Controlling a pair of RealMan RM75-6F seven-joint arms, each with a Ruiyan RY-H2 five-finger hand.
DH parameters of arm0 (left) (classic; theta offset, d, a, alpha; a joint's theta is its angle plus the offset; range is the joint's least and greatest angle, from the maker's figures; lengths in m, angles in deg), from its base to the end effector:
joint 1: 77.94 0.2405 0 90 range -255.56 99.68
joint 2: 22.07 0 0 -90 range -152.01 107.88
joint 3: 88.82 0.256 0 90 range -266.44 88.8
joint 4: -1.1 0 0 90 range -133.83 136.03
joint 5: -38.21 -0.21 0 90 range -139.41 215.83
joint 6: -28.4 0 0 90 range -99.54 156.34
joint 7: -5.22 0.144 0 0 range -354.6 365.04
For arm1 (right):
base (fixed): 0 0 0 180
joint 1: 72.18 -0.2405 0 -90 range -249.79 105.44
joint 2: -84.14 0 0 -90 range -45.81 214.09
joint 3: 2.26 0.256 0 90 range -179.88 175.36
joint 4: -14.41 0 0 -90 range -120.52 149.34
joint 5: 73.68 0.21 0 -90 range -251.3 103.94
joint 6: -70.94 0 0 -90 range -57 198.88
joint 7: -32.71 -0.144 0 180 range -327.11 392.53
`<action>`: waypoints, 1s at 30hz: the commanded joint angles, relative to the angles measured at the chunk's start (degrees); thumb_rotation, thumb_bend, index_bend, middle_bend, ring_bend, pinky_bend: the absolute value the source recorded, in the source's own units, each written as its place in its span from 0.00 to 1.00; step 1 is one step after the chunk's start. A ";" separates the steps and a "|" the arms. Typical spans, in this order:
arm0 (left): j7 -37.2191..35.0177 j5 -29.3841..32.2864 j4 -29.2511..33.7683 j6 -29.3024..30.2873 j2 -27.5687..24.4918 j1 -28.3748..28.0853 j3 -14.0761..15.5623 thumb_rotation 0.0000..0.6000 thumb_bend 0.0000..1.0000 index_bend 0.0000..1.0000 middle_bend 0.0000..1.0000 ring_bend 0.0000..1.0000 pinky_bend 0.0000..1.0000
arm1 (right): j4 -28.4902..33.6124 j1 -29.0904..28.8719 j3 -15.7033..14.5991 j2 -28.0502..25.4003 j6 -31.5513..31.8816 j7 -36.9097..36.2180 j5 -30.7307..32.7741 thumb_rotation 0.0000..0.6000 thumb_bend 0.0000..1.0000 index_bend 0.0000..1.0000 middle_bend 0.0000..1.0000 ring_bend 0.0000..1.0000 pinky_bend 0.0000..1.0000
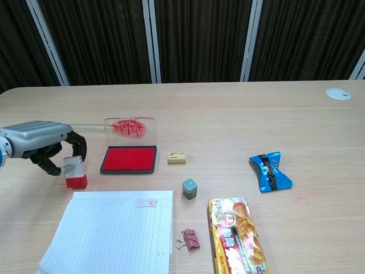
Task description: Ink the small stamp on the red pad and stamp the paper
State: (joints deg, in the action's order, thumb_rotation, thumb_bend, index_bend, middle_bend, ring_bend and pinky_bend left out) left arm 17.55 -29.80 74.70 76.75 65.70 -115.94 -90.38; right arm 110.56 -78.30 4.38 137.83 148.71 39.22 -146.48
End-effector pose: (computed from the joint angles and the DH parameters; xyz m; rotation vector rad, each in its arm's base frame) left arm -0.2424 0.3257 -0.0235 -1.9482 -0.9938 -0.6331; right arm -0.3337 -0.1984 0.2189 1.2934 -0.8621 0.6345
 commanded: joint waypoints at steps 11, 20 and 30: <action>0.49 -1.02 3.99 0.47 -2.21 0.69 0.47 1.00 0.33 0.38 0.40 0.81 0.89 | 0.17 0.10 0.00 -0.21 0.19 -0.35 -0.21 1.00 0.00 0.00 0.00 0.00 0.00; 1.82 -2.32 8.96 1.80 -5.05 1.56 1.40 1.00 0.32 0.37 0.39 0.81 0.88 | 0.61 0.27 -0.03 -0.48 0.61 -0.64 -0.67 1.00 0.00 0.00 0.00 0.00 0.00; 2.35 -2.71 13.09 6.04 -7.41 3.24 0.41 1.00 0.32 0.35 0.35 0.80 0.87 | 1.20 0.56 -0.08 -1.10 1.04 -1.80 -1.35 1.00 0.00 0.00 0.00 0.00 0.00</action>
State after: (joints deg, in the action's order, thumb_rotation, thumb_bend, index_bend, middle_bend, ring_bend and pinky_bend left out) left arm 20.08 -32.25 86.77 81.47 58.97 -113.24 -89.48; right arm 111.71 -77.77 4.31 136.79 149.72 37.47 -147.78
